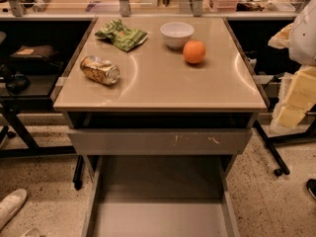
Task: Place orange into middle drawer
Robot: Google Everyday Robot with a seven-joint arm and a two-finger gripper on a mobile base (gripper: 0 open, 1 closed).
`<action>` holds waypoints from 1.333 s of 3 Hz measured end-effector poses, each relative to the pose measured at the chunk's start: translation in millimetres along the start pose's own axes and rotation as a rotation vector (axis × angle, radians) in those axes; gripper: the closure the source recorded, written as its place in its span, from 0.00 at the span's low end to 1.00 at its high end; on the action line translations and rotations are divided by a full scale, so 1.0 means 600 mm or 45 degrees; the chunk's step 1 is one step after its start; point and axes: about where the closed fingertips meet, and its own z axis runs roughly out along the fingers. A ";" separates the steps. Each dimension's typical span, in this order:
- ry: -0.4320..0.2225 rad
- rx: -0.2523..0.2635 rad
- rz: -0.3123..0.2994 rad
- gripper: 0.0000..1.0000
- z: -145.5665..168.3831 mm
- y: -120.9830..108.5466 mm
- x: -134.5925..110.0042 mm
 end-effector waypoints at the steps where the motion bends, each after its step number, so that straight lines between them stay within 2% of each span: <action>1: -0.002 0.004 0.000 0.00 0.000 -0.001 -0.001; 2: -0.036 0.039 -0.024 0.00 0.009 -0.016 -0.020; 3: -0.124 0.078 -0.065 0.00 0.030 -0.032 -0.045; 4: -0.264 0.121 -0.122 0.00 0.054 -0.056 -0.078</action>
Offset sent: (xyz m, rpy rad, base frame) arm 0.0313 0.0219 -0.0067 0.0331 -0.0732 0.0448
